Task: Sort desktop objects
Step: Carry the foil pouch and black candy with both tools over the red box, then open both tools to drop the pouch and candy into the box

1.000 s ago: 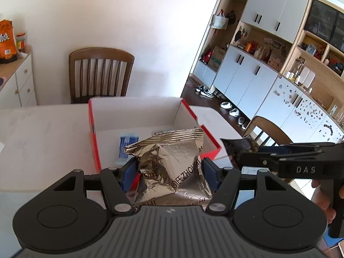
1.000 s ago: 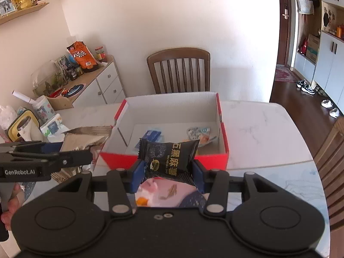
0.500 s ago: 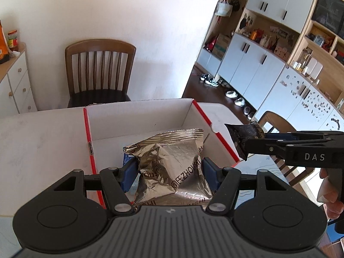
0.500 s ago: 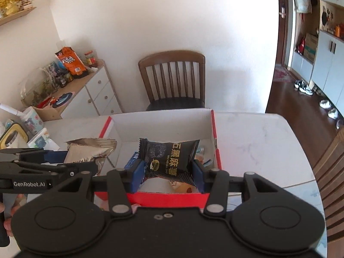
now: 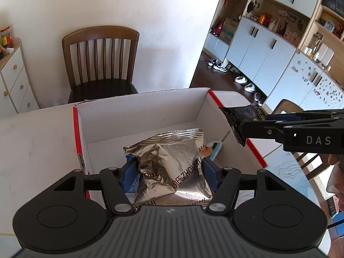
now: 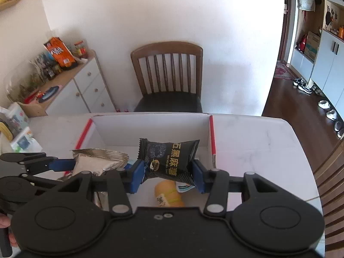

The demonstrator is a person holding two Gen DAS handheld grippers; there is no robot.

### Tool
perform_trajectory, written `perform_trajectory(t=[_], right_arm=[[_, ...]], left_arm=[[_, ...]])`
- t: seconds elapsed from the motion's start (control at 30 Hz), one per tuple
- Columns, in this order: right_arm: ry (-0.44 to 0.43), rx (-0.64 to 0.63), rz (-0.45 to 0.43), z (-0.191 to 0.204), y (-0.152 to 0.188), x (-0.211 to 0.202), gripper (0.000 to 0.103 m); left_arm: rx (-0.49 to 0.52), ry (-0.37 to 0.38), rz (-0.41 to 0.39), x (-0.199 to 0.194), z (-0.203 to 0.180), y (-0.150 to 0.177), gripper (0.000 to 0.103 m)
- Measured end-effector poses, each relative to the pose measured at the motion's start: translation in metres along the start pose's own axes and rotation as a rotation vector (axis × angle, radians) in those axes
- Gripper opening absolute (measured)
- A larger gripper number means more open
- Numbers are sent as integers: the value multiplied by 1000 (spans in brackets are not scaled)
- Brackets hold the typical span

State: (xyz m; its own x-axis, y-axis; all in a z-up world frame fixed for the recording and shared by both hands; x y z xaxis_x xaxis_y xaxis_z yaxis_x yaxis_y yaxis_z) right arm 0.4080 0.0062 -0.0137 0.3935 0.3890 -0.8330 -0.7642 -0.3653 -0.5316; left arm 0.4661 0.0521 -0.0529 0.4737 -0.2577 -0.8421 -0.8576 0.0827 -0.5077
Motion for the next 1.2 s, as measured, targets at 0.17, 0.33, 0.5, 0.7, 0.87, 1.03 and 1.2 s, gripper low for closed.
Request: perform_trajectory(t=[0.17, 0.33, 0.5, 0.7, 0.87, 1.03, 1.2], right_arm=[[13, -3, 37, -2, -4, 24, 47], [21, 2, 69, -3, -11, 49, 47], [57, -3, 108, -6, -12, 75, 47], [76, 17, 152, -12, -11, 97, 47], [81, 16, 179, -12, -8, 108, 47], [87, 7, 206, -9, -5, 118, 48], [111, -20, 212, -4, -5, 121, 48]], left_arm=[[-22, 4, 16, 19, 9, -9, 64], [-17, -7, 30, 39, 10, -16, 64], [-20, -8, 63, 59, 9, -18, 64], [14, -36, 99, 77, 9, -14, 64], [8, -55, 119, 88, 17, -14, 64], [-3, -59, 130, 95, 23, -12, 64], [3, -57, 131, 96, 22, -13, 64]])
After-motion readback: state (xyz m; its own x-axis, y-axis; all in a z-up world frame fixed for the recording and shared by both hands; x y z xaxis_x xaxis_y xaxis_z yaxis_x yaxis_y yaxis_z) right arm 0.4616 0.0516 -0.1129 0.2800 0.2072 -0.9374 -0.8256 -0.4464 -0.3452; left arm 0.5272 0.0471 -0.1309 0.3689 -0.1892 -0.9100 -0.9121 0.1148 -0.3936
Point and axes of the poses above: each gripper's, at about its wrist camera, not at the fingertips, and x roughly the way its jaws point, z to its left, y to its underside, the point moved 7 cm from there along x, roughly the way its jaws point, and after that the axes turned 10 degrees about z, right-handed, at the moved point
